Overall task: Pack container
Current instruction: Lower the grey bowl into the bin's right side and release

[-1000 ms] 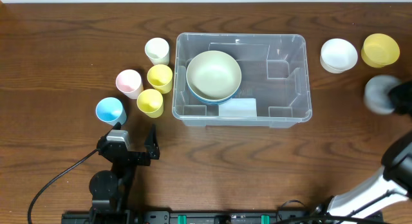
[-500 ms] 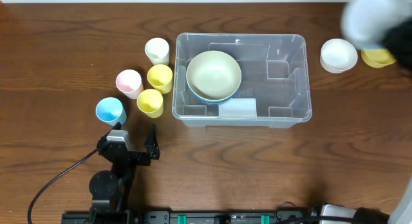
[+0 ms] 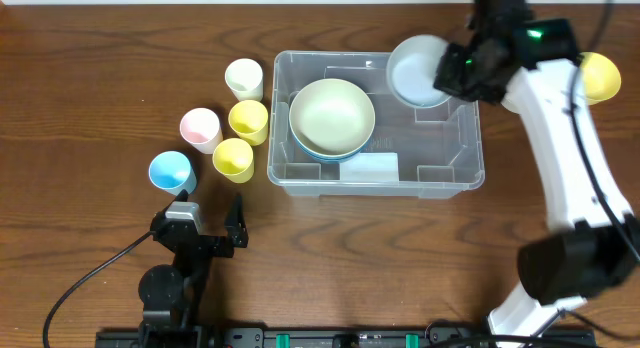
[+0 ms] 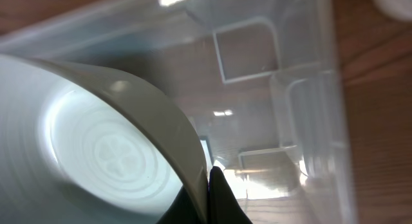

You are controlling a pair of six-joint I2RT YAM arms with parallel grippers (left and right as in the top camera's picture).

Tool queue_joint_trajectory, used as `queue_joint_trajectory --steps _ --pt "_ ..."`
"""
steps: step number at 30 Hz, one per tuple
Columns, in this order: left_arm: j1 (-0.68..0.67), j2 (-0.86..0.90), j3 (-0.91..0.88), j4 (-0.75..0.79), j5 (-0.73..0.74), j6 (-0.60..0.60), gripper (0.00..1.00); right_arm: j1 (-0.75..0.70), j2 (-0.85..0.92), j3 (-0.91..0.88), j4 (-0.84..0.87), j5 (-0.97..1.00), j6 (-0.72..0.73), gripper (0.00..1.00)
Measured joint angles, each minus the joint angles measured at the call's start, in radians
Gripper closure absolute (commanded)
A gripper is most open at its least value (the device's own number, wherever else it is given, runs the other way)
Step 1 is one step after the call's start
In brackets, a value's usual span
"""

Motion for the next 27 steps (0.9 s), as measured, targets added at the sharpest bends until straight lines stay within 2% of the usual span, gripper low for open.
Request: queue_joint_trajectory --steps 8,27 --pt "0.0 0.0 0.0 0.0 0.0 0.0 0.02 0.003 0.127 -0.005 0.002 -0.016 0.0 0.99" --pt "0.0 0.0 0.0 0.0 0.0 0.0 0.02 0.001 0.255 -0.005 0.063 -0.001 0.002 0.96"
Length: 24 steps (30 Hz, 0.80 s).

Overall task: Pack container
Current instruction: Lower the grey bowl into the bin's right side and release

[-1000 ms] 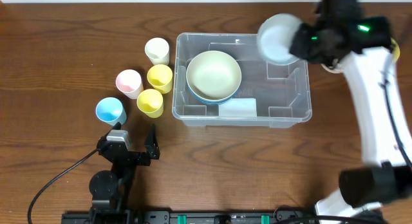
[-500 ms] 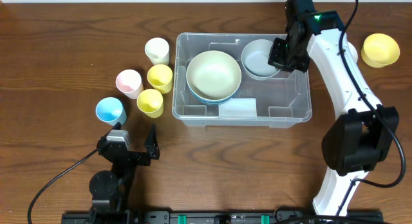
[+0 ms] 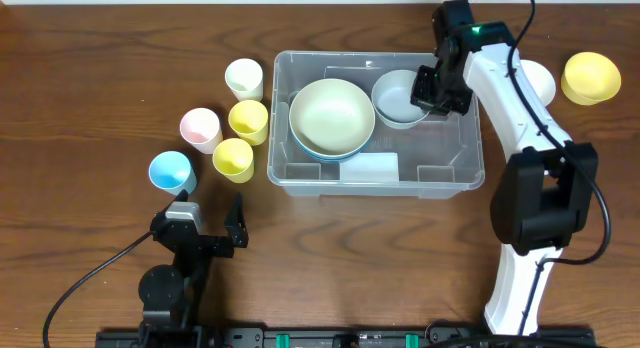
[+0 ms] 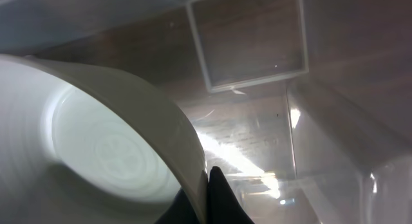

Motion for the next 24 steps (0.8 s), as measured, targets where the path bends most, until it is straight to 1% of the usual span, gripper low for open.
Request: queue_joint_trajectory --steps 4,9,20,22,23,24 --pt "0.0 0.0 0.0 0.0 0.0 0.0 0.02 -0.002 0.006 0.0 0.002 0.018 0.005 0.94" --pt "0.0 0.0 0.0 0.0 0.0 0.0 0.02 -0.003 0.006 -0.005 0.011 0.028 0.011 0.87" --pt "0.0 0.0 0.0 0.0 0.0 0.0 0.02 -0.003 0.007 -0.093 0.062 0.034 0.011 0.87" --pt "0.0 0.0 0.0 0.0 0.0 0.0 0.02 -0.003 0.007 -0.093 0.067 0.034 0.011 0.85" --pt "0.0 0.0 0.0 0.0 0.0 0.0 0.02 -0.003 0.007 -0.093 0.068 0.034 0.011 0.81" --pt "0.0 0.0 0.0 0.0 0.0 0.0 0.02 -0.003 0.007 -0.093 0.068 0.034 0.014 0.75"
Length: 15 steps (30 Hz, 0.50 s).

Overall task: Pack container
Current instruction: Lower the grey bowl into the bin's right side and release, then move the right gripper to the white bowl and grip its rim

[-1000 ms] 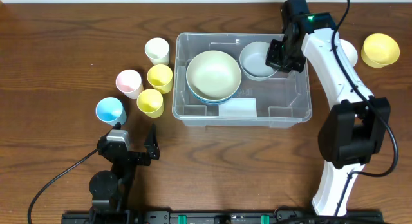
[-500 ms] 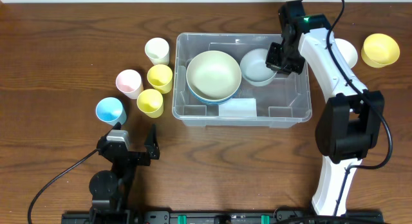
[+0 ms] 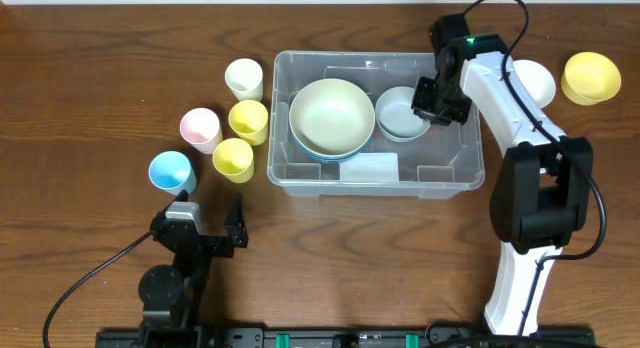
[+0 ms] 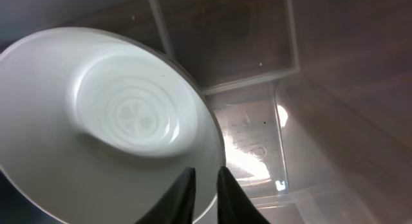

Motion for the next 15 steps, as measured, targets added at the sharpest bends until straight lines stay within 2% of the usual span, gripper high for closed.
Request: queue_joint_trajectory --steps 2,3,8,12,13,15 --pt "0.0 0.0 0.0 0.0 0.0 0.0 0.02 0.0 0.0 0.0 0.0 0.0 0.005 0.57" --pt "0.0 0.0 0.0 0.0 0.0 0.0 0.02 0.0 0.0 0.0 0.0 0.0 -0.002 0.53" --pt "0.0 0.0 0.0 0.0 0.0 0.0 0.02 0.0 0.0 0.018 -0.036 0.001 -0.017 0.51" --pt "0.0 0.0 0.0 0.0 0.0 0.0 0.02 -0.004 0.0 0.143 -0.108 0.006 -0.038 0.48" --pt "0.0 0.0 0.0 0.0 0.0 0.0 0.02 -0.005 0.0 0.188 -0.124 0.009 -0.04 0.44" --pt "0.0 0.0 0.0 0.0 0.0 0.0 0.02 -0.007 -0.005 0.27 -0.148 0.013 -0.047 0.28"
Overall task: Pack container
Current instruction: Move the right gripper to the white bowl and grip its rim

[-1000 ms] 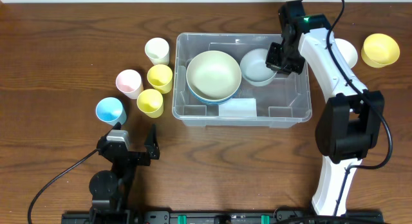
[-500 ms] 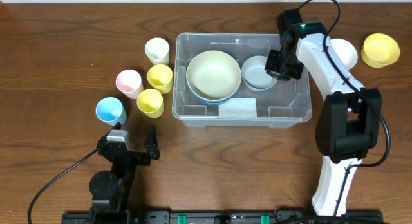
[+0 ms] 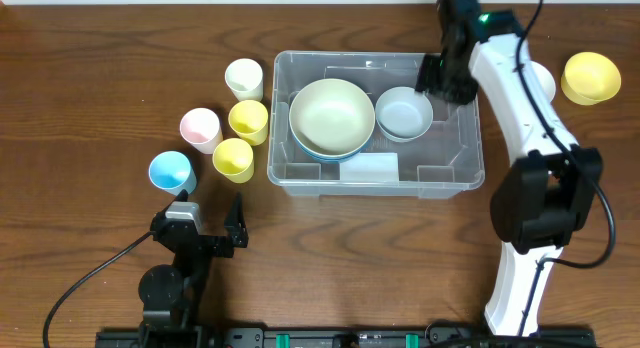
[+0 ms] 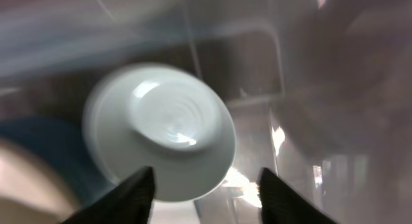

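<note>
The clear plastic container point(image 3: 455, 168) sits mid-table. Inside it, a large cream bowl point(image 3: 332, 114) is stacked on blue ones at the left. A small pale blue-grey bowl point(image 3: 404, 113) point(image 4: 161, 130) rests upright on the floor at the right. My right gripper point(image 3: 440, 76) point(image 4: 206, 195) hovers above the container's right rear, open, with both fingers wide apart and clear of the small bowl. My left gripper point(image 3: 210, 206) is parked near the front edge, open and holding nothing.
Left of the container stand a cream cup point(image 3: 244, 79), a pink cup point(image 3: 200, 129), two yellow cups point(image 3: 248, 120) point(image 3: 233, 159) and a blue cup point(image 3: 171, 172). A white bowl point(image 3: 538, 83) and a yellow bowl point(image 3: 591, 77) lie at the far right. A white label point(image 3: 372, 166) lies in the container.
My right gripper's jaws, close together at the small bowl's rim before, now stand wide open and higher, back from the bowl. The bowl stays on the container floor.
My right gripper first held the small bowl tilted over the container's right rear corner. Then the bowl was lower, inside the container beside the cream bowl. Then it lay flat with the fingers slightly parted at its rim. Now it is let go.
</note>
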You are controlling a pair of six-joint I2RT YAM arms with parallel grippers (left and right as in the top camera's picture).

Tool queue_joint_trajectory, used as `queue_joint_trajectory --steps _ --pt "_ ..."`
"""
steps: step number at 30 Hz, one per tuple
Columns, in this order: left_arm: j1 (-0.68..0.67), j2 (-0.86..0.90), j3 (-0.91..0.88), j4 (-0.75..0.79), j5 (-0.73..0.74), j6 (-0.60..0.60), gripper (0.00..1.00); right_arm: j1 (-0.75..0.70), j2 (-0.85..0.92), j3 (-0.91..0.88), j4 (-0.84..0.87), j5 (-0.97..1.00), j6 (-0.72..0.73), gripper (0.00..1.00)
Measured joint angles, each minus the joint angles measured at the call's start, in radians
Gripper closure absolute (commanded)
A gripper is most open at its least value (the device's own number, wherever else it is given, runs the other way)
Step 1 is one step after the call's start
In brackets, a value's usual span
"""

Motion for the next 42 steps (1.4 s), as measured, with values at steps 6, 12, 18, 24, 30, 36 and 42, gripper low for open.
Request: queue_joint_trajectory --steps 6,12,18,24,30,36,42 --pt "0.0 0.0 0.0 0.0 0.0 0.0 0.02 -0.048 -0.056 0.248 -0.098 0.094 0.006 0.01" --pt "0.0 0.0 0.0 0.0 0.0 0.0 0.02 -0.242 -0.106 0.289 -0.134 0.183 0.042 0.01" --pt "0.0 0.0 0.0 0.0 0.0 0.0 0.02 -0.445 -0.043 0.225 -0.144 0.16 0.043 0.01" --pt "0.0 0.0 0.0 0.0 0.0 0.0 0.02 -0.503 0.059 0.171 -0.116 0.143 0.008 0.01" --pt "0.0 0.0 0.0 0.0 0.0 0.0 0.02 -0.502 0.167 0.169 -0.089 0.117 -0.016 0.01" --pt "0.0 0.0 0.0 0.0 0.0 0.0 0.02 -0.502 0.263 0.166 -0.055 0.065 -0.021 0.01" --pt "0.0 0.0 0.0 0.0 0.0 0.0 0.02 -0.502 0.306 0.161 -0.039 0.046 -0.028 0.12"
